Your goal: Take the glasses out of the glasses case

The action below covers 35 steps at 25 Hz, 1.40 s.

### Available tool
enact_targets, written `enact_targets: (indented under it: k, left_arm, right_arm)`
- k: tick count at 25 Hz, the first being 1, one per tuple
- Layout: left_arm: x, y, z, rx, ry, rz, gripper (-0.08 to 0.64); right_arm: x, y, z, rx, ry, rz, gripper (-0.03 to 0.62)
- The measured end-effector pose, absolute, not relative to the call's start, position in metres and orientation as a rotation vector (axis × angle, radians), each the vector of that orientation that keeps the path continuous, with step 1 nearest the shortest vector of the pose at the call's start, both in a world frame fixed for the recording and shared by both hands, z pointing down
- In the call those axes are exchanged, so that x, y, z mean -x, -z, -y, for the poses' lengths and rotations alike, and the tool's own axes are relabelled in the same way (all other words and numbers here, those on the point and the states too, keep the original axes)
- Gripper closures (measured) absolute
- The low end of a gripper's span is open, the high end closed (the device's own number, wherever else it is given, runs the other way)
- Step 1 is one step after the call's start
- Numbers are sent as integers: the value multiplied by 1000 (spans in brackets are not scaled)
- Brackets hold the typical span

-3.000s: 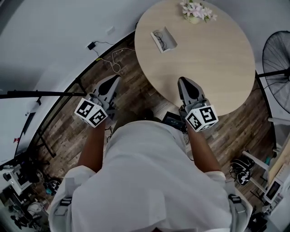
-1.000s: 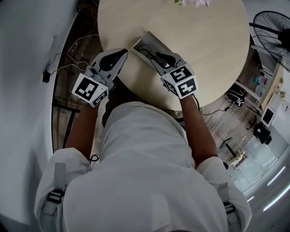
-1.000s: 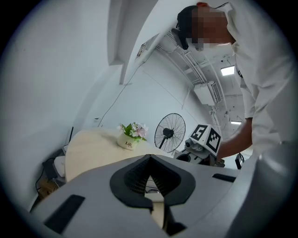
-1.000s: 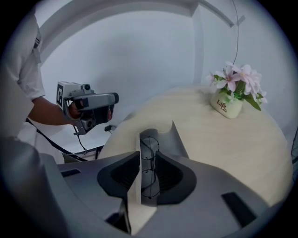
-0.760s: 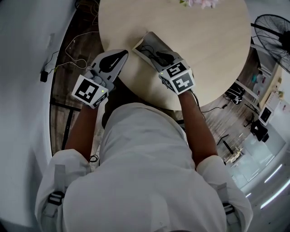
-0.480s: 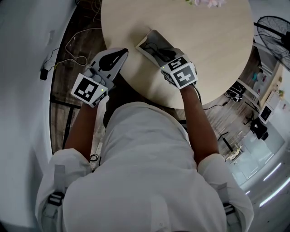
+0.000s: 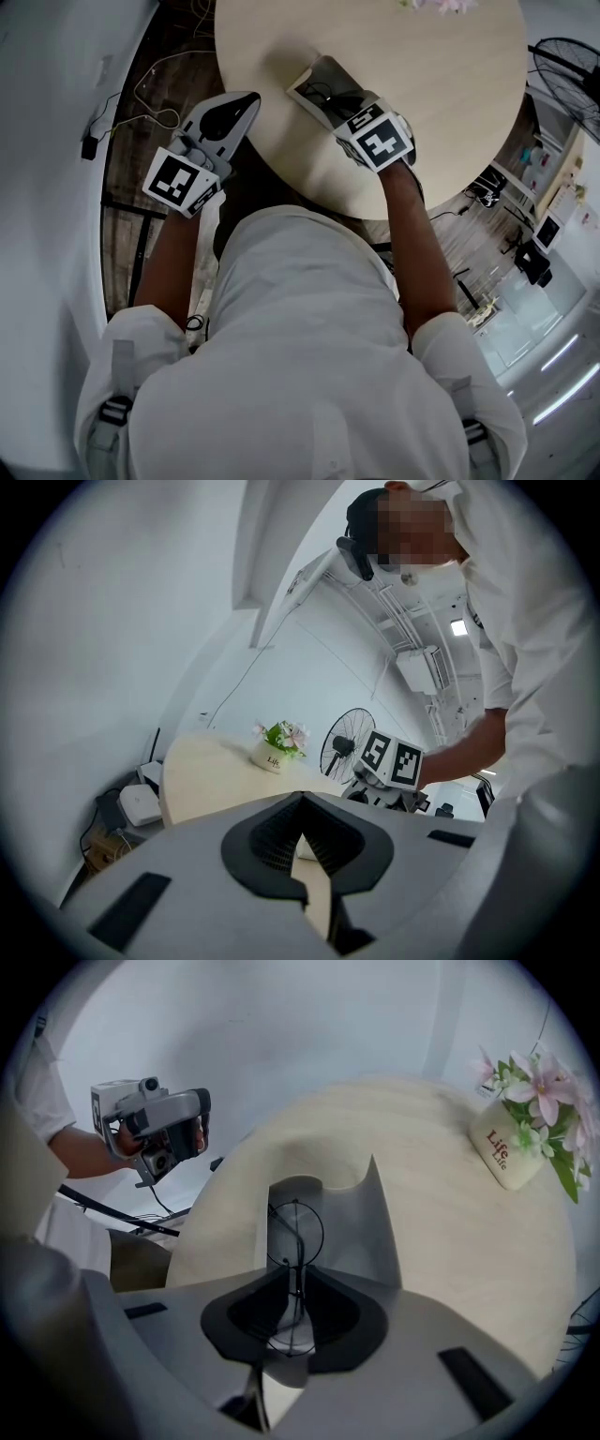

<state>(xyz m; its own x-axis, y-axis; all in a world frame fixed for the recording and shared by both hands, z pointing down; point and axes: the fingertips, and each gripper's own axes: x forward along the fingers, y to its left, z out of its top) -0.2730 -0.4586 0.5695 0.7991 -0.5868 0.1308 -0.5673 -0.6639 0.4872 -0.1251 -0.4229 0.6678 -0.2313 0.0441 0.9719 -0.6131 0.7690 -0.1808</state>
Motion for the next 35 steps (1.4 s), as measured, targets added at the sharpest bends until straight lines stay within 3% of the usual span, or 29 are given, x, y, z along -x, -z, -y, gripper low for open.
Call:
enact_targets:
  k: [10,19,27,35]
  left_arm:
    - [279,-567,451,-2458,69,889,548]
    - [282,-543,438,-2485,5,988,548]
    - [251,-457,414,-2628,-22,1080,548]
    - [190,-365,371,-2783,-108,1151,549]
  right_arm:
    - [127,-666,426,-475,-650,1738,548]
    - [114,-623,440,-599,-459,1817,558]
    - [93,-501,432,-824,-358,2115,558]
    - [15,-328,381,-1178,-213,2576,558]
